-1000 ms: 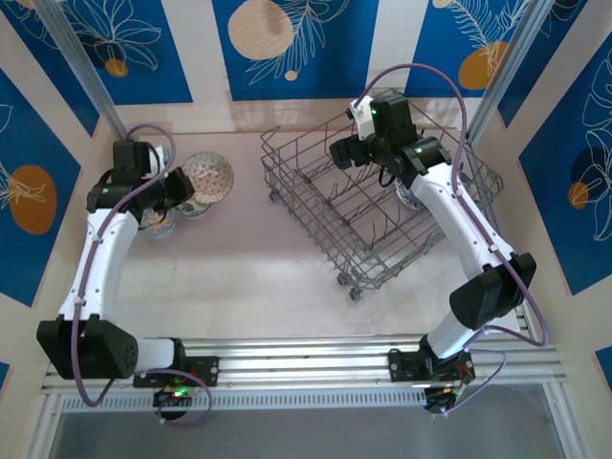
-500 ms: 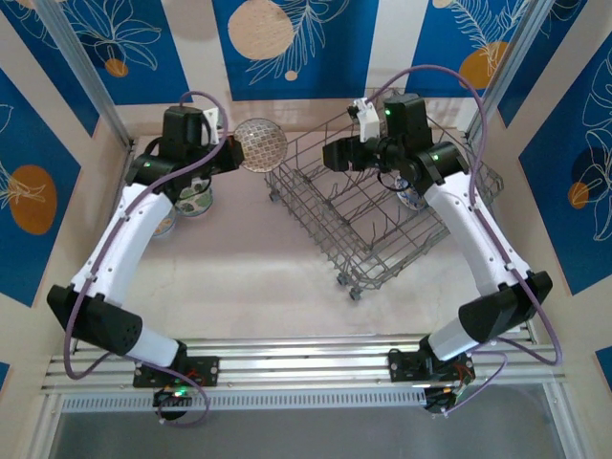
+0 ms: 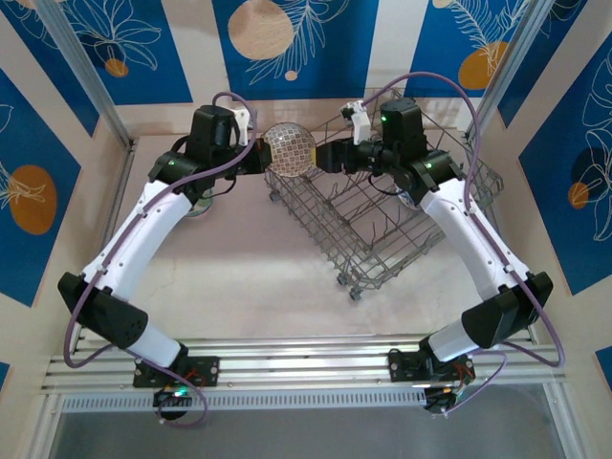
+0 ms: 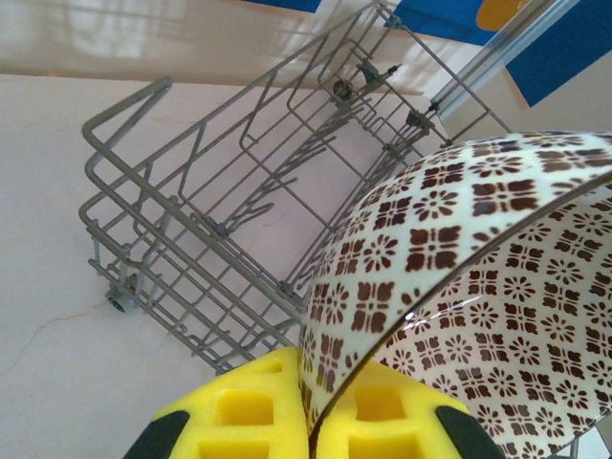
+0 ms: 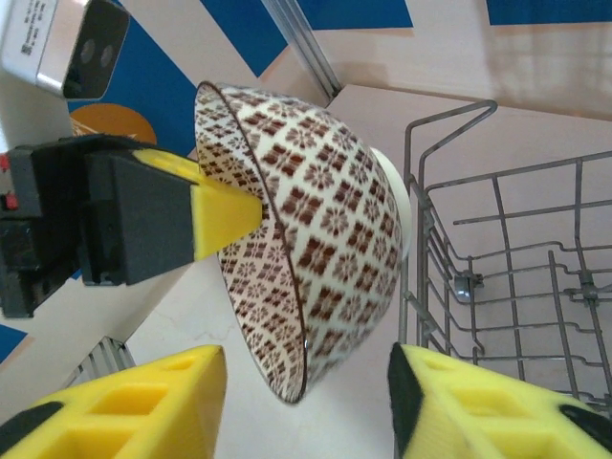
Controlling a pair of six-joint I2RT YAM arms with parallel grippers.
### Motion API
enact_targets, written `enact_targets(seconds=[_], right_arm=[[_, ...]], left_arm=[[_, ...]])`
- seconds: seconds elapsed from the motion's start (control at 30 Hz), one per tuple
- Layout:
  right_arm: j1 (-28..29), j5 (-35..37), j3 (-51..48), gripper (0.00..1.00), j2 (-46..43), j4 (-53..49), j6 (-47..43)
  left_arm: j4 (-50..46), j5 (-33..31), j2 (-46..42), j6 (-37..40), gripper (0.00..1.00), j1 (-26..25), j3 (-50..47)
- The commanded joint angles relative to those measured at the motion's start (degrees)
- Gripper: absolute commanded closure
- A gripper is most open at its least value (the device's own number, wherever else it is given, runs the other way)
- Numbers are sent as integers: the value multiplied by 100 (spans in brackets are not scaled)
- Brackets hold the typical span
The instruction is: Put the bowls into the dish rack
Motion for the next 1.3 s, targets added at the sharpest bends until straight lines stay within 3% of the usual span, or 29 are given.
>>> enact_targets(seconds=[0.0, 0.27, 0.47, 0.53, 0.73, 0.93, 1.27], right_arm=[[59, 227, 7, 56, 82, 156, 137], [66, 597, -131, 69, 126, 324, 355], [152, 865, -2, 71, 246, 111, 322], [199, 1061, 41, 78, 264, 24, 284], [330, 1433, 191, 86, 358, -219, 41], [525, 2248, 642, 100, 619, -689, -109], [579, 2472, 352, 100, 367, -306, -21]], left_arm=[[318, 23, 19, 66, 100, -94, 326], [379, 27, 54, 15, 100, -222, 363], [387, 15, 96, -52, 100, -273, 371], [377, 5, 108, -50, 100, -285, 371], [225, 68, 213, -58, 100, -343, 508], [-41, 211, 386, -64, 100, -415, 625], [-159, 327, 439, -25, 85, -413, 820]])
